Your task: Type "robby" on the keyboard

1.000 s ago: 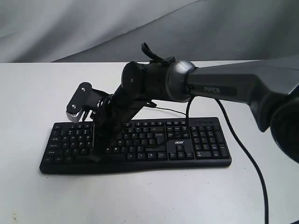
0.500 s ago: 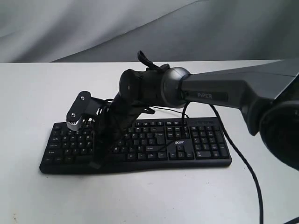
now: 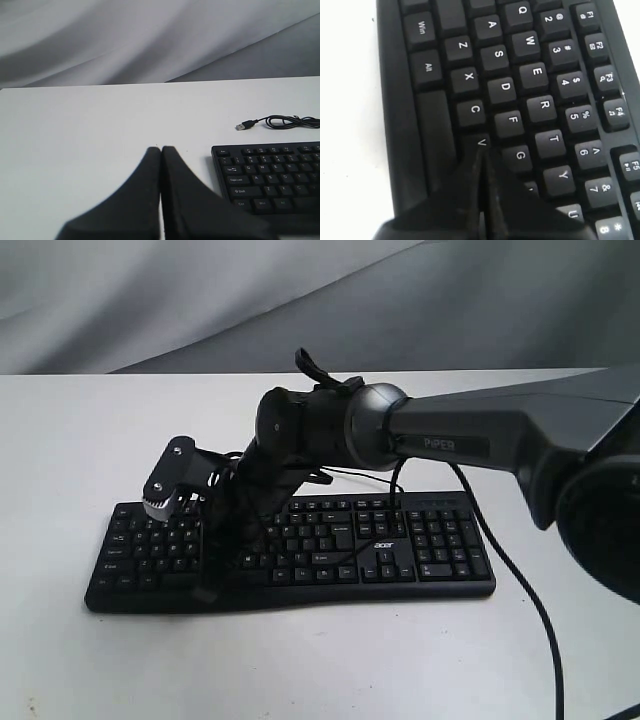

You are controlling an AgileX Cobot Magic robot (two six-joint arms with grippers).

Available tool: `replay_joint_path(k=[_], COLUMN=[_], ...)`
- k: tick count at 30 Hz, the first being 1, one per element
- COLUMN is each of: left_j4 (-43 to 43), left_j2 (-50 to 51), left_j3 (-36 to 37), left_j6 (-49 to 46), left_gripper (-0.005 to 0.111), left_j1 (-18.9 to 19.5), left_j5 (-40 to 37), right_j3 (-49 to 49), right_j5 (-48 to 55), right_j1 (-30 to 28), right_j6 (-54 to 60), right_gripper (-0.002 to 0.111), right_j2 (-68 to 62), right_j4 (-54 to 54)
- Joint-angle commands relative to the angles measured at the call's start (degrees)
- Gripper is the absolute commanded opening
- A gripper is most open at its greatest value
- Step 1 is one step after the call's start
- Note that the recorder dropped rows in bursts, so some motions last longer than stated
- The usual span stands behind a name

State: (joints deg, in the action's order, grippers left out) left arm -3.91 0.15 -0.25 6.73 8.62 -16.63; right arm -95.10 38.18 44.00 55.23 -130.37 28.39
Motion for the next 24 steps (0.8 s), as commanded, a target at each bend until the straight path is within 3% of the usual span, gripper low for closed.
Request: replay_joint_path(k=[1,24], left_j4=[0.5,0.5], left_j2=[-0.1,-0.1], left_j3=[0.2,0.2], left_j6=[0.2,0.2], left_gripper=[0.001,0.001], left_j1=[0.1,0.1], left_j5=[0.3,0.3], right_j3=[-0.3,0.0], right_j5=[0.4,0.2], right_j1=[0.0,0.0], right_j6=[0.2,0.1], right_gripper=[0.0,0.0], right_j2=[0.0,-0.5], right_j4=[0.3,0.5])
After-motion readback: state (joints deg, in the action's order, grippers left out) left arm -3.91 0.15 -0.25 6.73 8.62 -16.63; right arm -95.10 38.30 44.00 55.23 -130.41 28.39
